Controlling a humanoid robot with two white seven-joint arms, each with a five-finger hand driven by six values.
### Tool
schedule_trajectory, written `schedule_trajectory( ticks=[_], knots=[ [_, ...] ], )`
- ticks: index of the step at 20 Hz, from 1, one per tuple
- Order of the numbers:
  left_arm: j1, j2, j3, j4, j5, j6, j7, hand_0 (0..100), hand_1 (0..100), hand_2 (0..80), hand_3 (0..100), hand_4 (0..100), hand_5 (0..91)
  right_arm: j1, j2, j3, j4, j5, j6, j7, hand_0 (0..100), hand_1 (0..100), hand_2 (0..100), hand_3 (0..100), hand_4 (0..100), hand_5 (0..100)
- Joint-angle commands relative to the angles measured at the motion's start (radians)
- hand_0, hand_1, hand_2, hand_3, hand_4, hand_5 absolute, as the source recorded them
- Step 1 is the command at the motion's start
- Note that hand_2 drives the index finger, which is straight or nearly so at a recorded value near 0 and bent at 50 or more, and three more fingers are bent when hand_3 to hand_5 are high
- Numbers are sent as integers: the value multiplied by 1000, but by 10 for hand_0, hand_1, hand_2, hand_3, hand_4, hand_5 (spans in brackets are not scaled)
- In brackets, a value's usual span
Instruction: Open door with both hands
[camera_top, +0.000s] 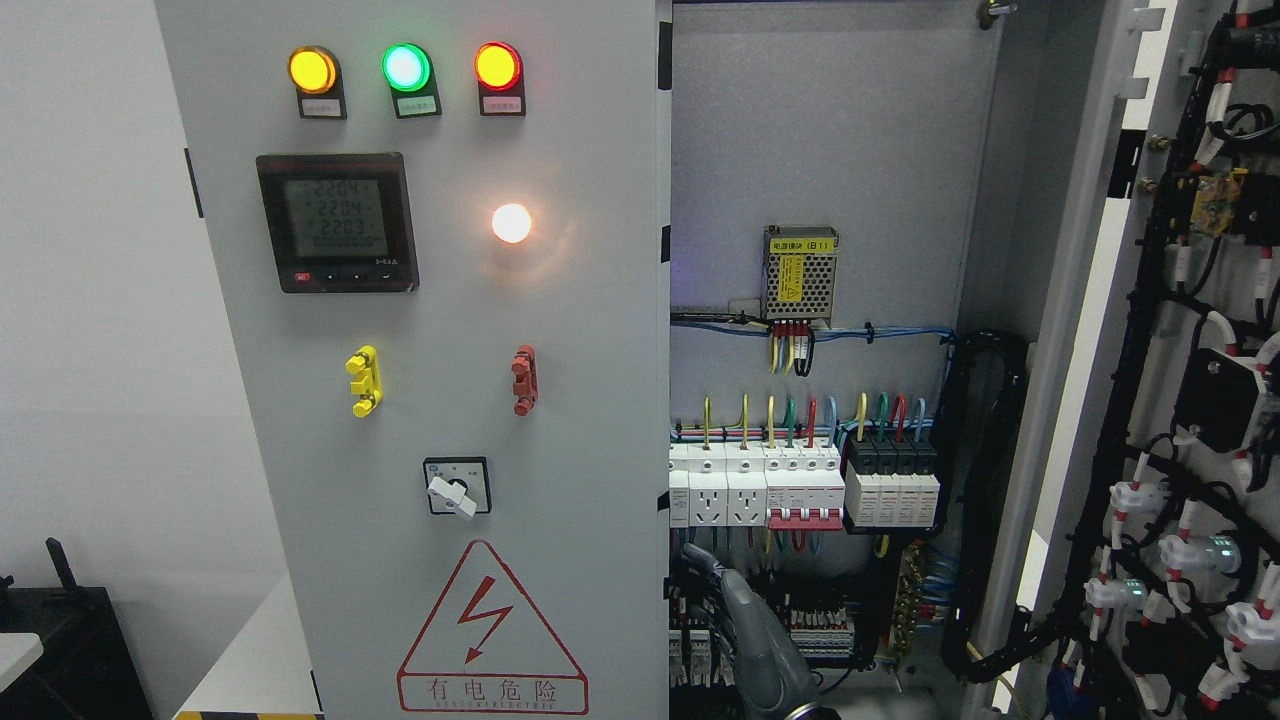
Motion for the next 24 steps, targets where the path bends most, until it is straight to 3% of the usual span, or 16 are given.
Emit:
schedule_trajectory(
  ticks=[1,7,11,24],
  knots=[
    [0,0,0,1,0,0,0,0,0,0,0,42,0,-15,-7,6,21,-34,1,0,0,0,0,0,0,0],
    [0,0,0,0,0,0,0,0,0,0,0,43,0,-20,-7,14,24,-34,1,1,0,0,0,0,0,0],
    [0,0,0,1,0,0,0,0,0,0,0,43,0,-20,-7,17,24,-34,1,28,0,0,0,0,0,0],
    [0,0,0,0,0,0,0,0,0,0,0,42,0,-43,-15,17,49,-36,1,31,0,0,0,0,0,0]
  ],
)
